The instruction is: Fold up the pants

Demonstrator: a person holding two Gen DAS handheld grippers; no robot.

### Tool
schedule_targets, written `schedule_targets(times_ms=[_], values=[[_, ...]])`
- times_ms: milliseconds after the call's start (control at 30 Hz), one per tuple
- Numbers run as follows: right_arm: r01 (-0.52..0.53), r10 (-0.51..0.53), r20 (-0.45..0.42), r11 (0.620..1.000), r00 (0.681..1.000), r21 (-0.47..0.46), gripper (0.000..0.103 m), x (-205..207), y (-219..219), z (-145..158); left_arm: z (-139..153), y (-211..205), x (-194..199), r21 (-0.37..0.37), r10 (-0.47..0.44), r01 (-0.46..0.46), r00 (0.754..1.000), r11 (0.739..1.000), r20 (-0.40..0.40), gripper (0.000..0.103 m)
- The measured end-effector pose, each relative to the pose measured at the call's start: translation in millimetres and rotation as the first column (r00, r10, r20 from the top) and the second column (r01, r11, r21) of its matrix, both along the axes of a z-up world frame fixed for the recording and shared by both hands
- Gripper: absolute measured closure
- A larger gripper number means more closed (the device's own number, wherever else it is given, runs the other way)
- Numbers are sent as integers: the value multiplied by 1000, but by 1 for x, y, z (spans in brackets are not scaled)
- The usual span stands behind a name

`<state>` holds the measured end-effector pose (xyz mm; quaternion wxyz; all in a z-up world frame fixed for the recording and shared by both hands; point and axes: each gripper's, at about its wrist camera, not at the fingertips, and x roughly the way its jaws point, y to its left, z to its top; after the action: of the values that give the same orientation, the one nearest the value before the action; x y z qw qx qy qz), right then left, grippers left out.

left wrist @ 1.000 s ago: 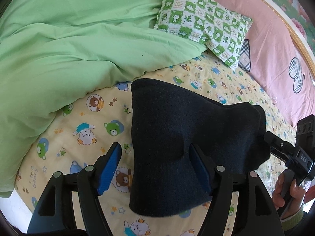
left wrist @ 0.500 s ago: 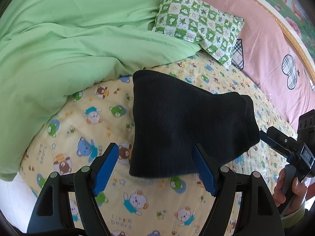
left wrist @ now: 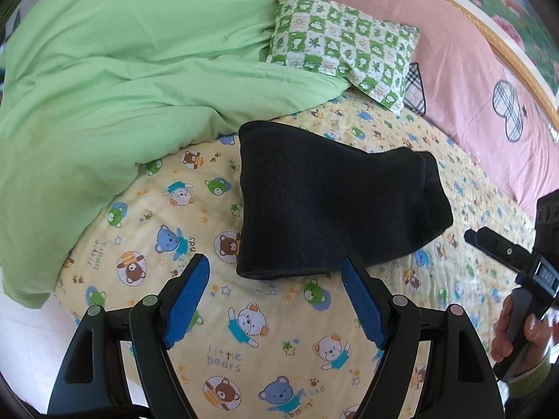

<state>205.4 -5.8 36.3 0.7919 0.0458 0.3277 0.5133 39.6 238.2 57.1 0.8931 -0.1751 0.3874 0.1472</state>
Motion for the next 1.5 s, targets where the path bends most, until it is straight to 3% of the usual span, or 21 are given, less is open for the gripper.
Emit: schedule_targets(times_ms=[433,667,867,1033,1500], values=[[-20,39,171,993,985,-113,12,-40,-3,0,-6,-26,-11,123,-28,35,998,992,-63,20],[-25,62,272,990,960,-139,11,-63,-1,-2,-3,-37,-26,148,-67,67,998,987,-6,18],[-41,81,290,989,954,-142,10,-70,4,-8,1,-46,-29,175,-92,87,995,981,24,16],[-34,84,297,985,951,-170,9,-71,12,-12,-9,-51,-17,217,-97,99,995,971,-18,15],[-22,76,357,988,931,-153,8,-69,26,-16,-22,-50,1,202,-104,104,994,974,-14,15]])
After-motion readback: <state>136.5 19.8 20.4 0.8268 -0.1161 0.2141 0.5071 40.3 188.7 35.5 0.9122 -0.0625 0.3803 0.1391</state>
